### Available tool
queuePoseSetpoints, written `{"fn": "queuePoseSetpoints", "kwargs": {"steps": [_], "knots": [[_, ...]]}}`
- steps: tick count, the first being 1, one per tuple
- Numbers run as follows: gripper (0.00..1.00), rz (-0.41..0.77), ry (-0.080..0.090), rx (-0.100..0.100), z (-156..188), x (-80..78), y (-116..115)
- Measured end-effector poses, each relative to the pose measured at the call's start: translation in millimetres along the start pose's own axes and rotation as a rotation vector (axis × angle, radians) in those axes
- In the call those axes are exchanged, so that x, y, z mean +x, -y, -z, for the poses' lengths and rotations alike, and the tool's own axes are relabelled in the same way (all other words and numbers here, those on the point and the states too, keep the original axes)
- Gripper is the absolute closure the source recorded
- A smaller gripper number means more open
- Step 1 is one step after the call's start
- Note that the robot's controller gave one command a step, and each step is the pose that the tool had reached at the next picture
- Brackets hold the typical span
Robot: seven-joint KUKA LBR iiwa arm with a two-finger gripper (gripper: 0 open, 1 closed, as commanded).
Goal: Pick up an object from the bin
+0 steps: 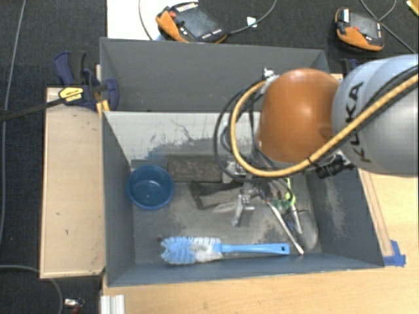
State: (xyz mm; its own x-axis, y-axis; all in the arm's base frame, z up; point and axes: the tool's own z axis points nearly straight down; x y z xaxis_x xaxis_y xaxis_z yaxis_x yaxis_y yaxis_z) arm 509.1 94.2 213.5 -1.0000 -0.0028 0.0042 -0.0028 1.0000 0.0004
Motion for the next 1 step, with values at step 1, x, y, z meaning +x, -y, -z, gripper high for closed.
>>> {"fn": "queuePoseSetpoints", "kwargs": {"steps": [1], "knots": [[0.0, -0.005, 0.007, -0.001, 3.1, -1.6, 0.6]]}}
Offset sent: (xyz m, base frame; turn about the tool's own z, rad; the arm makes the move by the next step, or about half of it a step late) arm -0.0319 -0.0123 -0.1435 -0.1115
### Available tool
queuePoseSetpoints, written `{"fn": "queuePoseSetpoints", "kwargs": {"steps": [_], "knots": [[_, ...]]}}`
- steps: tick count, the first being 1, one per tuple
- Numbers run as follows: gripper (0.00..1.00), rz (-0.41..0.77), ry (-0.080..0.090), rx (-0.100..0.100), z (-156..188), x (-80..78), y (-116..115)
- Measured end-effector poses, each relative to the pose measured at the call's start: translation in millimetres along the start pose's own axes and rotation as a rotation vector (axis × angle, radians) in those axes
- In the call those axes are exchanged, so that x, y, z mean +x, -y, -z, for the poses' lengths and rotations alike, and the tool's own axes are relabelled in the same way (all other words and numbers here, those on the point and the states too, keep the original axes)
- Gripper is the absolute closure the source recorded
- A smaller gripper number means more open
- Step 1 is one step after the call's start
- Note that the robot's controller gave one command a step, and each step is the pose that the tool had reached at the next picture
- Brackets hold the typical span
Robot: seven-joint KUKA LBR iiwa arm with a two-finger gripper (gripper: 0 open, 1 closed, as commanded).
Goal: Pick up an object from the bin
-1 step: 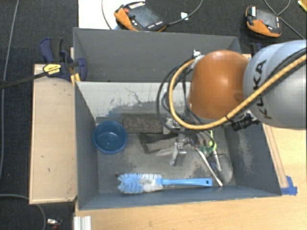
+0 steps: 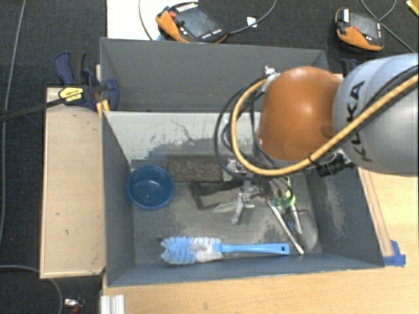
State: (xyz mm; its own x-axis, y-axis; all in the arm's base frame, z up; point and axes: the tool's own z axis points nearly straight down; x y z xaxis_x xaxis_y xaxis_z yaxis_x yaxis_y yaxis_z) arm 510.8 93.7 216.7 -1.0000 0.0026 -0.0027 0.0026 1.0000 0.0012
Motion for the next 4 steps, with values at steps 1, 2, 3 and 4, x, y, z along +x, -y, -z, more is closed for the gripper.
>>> {"fn": "queuePoseSetpoints", "kwargs": {"steps": [1, 2, 3, 4], "knots": [[0.0, 0.108, 0.004, -0.001, -133, 29.8, 11], [0.0, 0.06, 0.015, -0.002, -61, 32.2, -10], [0.0, 0.161, 0.001, 0.0, -117, 35.2, -47], [0.0, 0.195, 0.023, -0.002, -145, 32.6, -40]]}}
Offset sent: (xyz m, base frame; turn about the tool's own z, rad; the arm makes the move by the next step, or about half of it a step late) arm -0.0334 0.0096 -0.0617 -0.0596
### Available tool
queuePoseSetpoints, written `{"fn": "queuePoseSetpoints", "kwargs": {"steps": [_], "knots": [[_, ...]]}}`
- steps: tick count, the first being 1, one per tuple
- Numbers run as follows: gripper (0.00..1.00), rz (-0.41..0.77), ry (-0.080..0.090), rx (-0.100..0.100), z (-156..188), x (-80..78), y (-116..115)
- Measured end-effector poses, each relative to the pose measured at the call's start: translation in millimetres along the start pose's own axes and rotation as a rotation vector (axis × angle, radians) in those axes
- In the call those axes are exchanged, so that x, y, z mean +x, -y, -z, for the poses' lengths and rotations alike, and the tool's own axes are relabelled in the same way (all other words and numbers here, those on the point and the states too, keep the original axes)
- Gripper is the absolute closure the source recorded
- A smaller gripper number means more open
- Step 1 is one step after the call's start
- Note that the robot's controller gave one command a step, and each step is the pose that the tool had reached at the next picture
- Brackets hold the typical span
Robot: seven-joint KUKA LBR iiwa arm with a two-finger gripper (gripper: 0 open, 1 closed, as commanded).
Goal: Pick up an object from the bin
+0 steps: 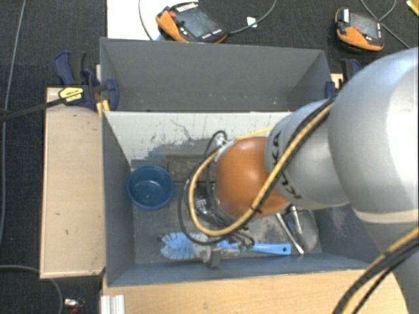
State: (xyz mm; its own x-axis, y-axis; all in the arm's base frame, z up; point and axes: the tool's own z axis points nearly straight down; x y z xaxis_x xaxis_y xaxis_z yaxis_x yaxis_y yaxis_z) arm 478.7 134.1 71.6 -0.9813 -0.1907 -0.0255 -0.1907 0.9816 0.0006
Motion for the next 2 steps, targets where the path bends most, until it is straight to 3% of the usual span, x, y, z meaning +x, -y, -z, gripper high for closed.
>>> {"fn": "queuePoseSetpoints", "kwargs": {"steps": [1, 2], "knots": [[1.0, 0.0, -0.012, -0.001, -0.6, 4.7, 27.0], [1.0, 0.0, -0.012, -0.001, -0.6, 4.7, 26.9]]}}
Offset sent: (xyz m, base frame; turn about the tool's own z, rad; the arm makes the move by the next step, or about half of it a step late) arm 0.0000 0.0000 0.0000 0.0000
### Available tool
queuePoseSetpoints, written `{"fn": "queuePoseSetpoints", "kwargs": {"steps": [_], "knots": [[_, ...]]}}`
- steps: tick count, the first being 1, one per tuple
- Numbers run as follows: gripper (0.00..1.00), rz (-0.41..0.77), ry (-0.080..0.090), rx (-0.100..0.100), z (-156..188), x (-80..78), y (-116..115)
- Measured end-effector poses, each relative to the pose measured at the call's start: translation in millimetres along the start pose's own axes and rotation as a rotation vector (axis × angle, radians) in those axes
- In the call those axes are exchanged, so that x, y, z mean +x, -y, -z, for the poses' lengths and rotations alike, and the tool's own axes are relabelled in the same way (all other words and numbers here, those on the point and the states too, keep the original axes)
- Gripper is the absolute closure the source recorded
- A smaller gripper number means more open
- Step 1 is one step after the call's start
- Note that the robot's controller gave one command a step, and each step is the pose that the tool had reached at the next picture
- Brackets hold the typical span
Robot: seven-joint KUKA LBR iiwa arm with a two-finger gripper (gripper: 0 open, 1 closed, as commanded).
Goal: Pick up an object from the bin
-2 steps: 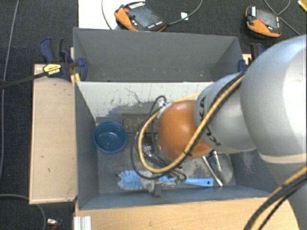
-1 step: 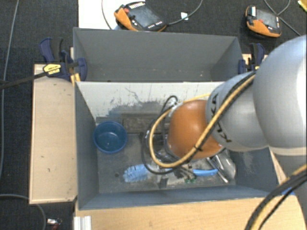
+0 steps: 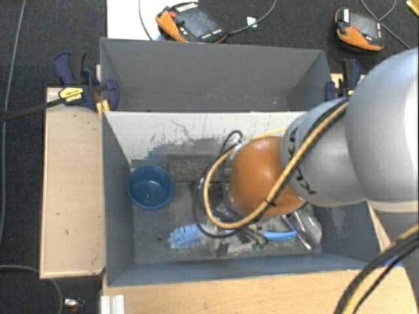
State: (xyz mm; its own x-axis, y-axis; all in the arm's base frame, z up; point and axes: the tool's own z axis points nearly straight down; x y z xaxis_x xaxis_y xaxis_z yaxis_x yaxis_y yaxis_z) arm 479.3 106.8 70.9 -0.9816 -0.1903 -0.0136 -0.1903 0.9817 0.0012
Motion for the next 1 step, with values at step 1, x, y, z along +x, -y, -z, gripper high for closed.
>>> {"fn": "queuePoseSetpoints", "kwargs": {"steps": [1], "knots": [[1.0, -0.003, -0.011, 0.0, 25.1, 3.1, 0.1]]}}
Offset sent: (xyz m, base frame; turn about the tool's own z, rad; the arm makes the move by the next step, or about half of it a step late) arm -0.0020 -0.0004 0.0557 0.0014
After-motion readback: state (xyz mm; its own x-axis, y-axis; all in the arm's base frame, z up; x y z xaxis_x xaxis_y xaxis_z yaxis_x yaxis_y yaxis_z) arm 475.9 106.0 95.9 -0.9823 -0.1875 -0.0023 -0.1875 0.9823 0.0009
